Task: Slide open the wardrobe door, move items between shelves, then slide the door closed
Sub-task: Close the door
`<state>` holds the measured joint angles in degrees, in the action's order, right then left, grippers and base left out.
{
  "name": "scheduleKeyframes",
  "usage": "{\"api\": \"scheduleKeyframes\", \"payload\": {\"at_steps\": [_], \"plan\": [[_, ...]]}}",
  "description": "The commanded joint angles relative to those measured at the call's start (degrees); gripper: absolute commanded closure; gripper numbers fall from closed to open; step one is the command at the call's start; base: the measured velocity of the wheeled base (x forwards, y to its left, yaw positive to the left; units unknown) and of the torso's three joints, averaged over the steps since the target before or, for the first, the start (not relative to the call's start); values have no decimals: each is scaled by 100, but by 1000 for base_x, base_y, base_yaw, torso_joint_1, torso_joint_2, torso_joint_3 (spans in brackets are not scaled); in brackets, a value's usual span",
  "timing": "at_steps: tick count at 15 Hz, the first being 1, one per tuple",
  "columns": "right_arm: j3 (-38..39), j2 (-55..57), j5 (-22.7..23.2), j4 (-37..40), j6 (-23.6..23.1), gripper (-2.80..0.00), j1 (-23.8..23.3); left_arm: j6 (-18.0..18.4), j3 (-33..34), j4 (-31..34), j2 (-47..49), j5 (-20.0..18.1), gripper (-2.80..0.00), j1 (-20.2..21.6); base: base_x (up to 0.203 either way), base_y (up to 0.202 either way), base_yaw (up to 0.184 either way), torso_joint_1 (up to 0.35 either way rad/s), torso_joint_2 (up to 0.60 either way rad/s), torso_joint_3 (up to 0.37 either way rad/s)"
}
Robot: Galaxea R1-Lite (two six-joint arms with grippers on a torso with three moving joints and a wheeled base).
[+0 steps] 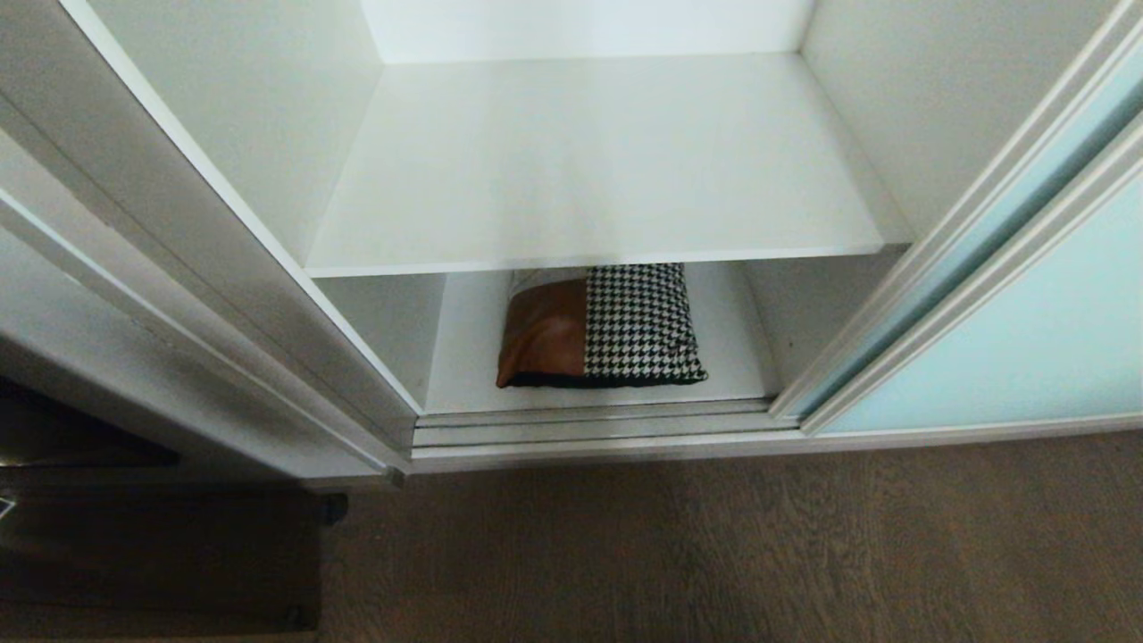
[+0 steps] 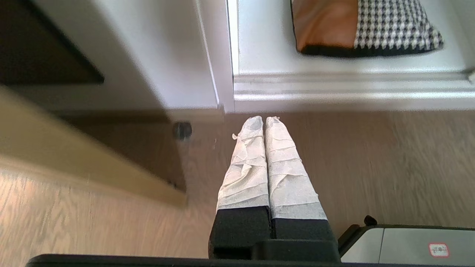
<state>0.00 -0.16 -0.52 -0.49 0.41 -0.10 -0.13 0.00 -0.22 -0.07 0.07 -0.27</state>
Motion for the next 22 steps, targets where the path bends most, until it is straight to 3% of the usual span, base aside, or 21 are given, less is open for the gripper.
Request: {"api": "scheduleKeyframes", "payload": {"at_steps": [1, 7, 22], "plan": [[0, 25, 0, -4, 2, 0, 1, 4, 0, -5, -1, 2, 0, 0, -199, 0, -3, 12, 2, 4], [0, 25, 0, -4, 2, 0, 1, 5, 8, 3, -1, 2, 0, 0, -181, 0, 1, 5, 1, 3], [0, 25, 0, -4, 2, 0, 1, 5, 0, -5, -1, 2, 0, 0, 0, 0, 0, 0, 0, 0]]}}
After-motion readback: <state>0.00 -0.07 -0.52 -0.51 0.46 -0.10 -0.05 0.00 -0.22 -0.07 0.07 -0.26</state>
